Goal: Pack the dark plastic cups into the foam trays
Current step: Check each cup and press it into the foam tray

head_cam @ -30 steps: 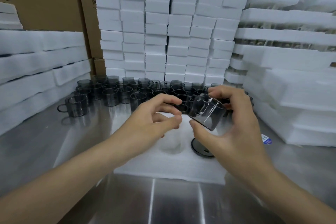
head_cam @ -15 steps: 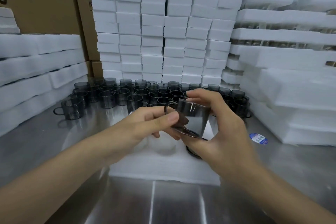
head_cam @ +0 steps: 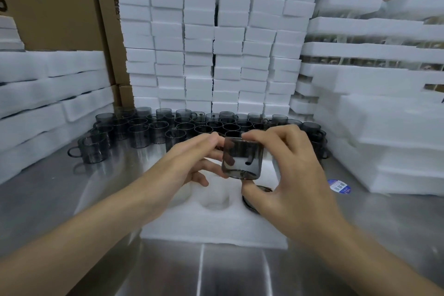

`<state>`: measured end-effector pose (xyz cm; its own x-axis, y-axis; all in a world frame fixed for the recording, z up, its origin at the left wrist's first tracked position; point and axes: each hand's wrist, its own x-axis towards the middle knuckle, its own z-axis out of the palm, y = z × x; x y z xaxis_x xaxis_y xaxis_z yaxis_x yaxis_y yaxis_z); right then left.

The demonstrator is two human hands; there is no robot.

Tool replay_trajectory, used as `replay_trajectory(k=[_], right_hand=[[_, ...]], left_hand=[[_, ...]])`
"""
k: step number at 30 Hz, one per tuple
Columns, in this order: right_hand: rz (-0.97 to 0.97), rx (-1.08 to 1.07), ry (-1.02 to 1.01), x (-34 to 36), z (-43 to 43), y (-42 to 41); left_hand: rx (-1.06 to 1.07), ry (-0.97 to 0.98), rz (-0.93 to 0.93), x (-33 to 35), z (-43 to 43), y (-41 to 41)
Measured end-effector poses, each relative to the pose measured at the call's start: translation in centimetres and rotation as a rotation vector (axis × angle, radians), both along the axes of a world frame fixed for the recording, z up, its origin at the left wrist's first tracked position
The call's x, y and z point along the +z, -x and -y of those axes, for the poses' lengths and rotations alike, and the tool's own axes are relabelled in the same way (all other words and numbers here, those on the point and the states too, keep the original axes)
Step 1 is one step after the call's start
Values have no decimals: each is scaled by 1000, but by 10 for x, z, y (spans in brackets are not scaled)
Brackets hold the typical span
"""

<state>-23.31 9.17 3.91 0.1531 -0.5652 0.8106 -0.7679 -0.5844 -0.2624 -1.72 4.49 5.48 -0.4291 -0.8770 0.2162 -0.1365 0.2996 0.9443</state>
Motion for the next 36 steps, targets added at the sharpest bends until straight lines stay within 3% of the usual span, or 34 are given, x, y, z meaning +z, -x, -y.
replay_trajectory(k=[2,5,8,12,26,36], right_hand=[[-83,-34,-38,-1,0,0],[-102,23,-171,-2,1,0],[-79,11,-423,-1,3,4],[-133,-61,-723,5,6,9],[-125,-223,-747,0,6,1],[-55,-128,-728,-3,1,-4]], left_hand=[[10,7,107,2,0,3],[24,118,96,-7,-4,2],[173,222,126,-11,-8,3],[201,211,188,-14,-5,2],[132,179,134,-15,-5,3],[112,154,143,-13,-5,1]])
